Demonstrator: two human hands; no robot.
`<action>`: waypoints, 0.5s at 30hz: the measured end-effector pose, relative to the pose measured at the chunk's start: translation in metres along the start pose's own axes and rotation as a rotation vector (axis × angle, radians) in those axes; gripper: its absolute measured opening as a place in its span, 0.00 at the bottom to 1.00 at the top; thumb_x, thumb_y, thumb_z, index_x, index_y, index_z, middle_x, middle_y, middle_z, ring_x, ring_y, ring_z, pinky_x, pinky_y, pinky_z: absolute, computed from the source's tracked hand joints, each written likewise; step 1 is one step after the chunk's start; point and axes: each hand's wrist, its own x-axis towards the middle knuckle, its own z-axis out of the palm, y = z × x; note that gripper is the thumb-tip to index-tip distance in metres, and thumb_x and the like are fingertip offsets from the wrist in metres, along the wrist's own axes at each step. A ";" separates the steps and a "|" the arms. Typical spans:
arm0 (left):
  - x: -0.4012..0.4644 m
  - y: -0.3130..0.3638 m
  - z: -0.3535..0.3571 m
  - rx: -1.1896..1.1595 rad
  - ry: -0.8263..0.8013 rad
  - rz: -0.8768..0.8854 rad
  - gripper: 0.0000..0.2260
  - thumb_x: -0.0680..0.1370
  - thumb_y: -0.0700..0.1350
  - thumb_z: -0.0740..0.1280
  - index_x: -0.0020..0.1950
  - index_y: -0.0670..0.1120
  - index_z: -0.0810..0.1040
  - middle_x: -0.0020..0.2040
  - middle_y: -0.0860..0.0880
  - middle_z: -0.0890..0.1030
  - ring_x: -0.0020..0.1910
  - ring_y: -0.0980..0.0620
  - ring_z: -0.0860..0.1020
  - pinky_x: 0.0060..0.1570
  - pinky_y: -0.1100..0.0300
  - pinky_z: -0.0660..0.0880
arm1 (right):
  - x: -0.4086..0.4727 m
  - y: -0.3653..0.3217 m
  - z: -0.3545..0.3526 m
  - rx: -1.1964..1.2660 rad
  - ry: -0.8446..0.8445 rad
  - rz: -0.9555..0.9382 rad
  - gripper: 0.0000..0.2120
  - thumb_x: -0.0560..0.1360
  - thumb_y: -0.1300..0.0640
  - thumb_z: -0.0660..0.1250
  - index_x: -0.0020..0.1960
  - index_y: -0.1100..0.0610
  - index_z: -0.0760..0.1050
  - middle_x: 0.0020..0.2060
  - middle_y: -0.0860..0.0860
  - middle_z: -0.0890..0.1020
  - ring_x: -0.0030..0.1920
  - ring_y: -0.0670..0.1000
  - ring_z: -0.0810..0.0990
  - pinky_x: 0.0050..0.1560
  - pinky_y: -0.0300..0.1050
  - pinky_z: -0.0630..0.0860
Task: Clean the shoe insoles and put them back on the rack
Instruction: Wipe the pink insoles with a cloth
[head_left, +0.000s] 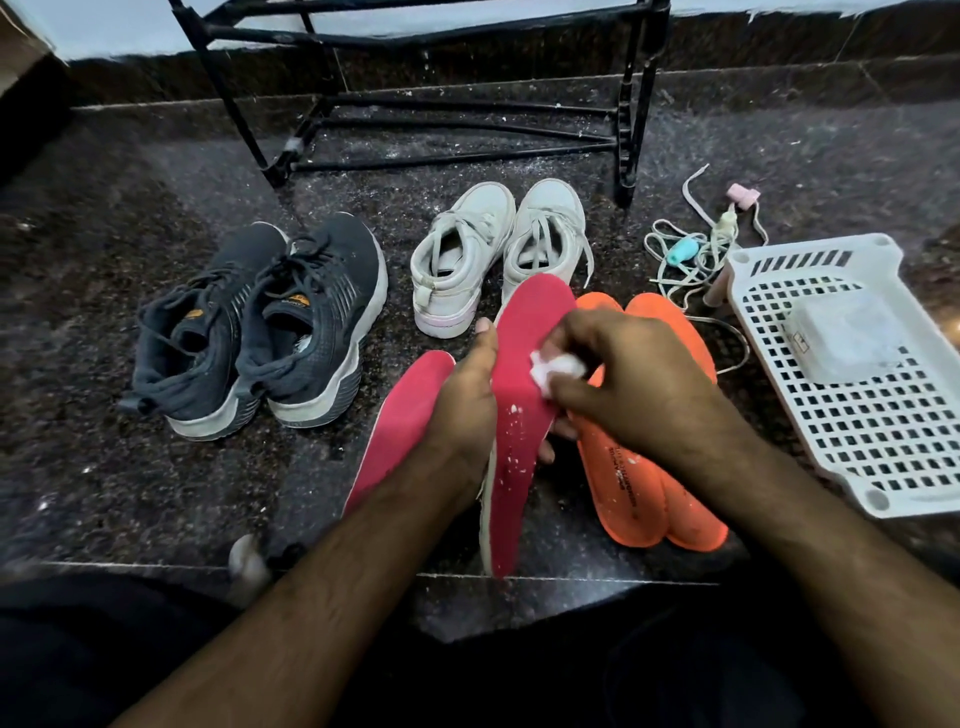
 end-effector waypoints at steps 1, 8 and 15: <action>0.002 0.001 0.000 -0.024 -0.008 0.007 0.35 0.82 0.65 0.41 0.56 0.40 0.77 0.31 0.43 0.83 0.20 0.47 0.78 0.16 0.62 0.69 | 0.002 0.005 -0.004 -0.037 0.102 0.017 0.09 0.69 0.61 0.72 0.49 0.52 0.79 0.42 0.48 0.81 0.42 0.49 0.79 0.46 0.43 0.73; -0.003 0.009 0.000 -0.316 0.038 0.090 0.24 0.83 0.52 0.51 0.54 0.35 0.79 0.44 0.37 0.85 0.39 0.40 0.84 0.40 0.48 0.83 | 0.003 0.012 0.001 0.181 0.200 0.167 0.14 0.74 0.57 0.72 0.58 0.51 0.78 0.47 0.47 0.83 0.41 0.48 0.81 0.51 0.49 0.78; -0.008 0.007 0.004 -0.172 0.002 -0.014 0.24 0.84 0.57 0.54 0.59 0.40 0.80 0.50 0.39 0.85 0.47 0.41 0.84 0.41 0.46 0.83 | 0.001 0.004 -0.007 0.315 0.229 0.156 0.10 0.75 0.61 0.71 0.53 0.51 0.77 0.43 0.47 0.83 0.32 0.42 0.81 0.37 0.33 0.74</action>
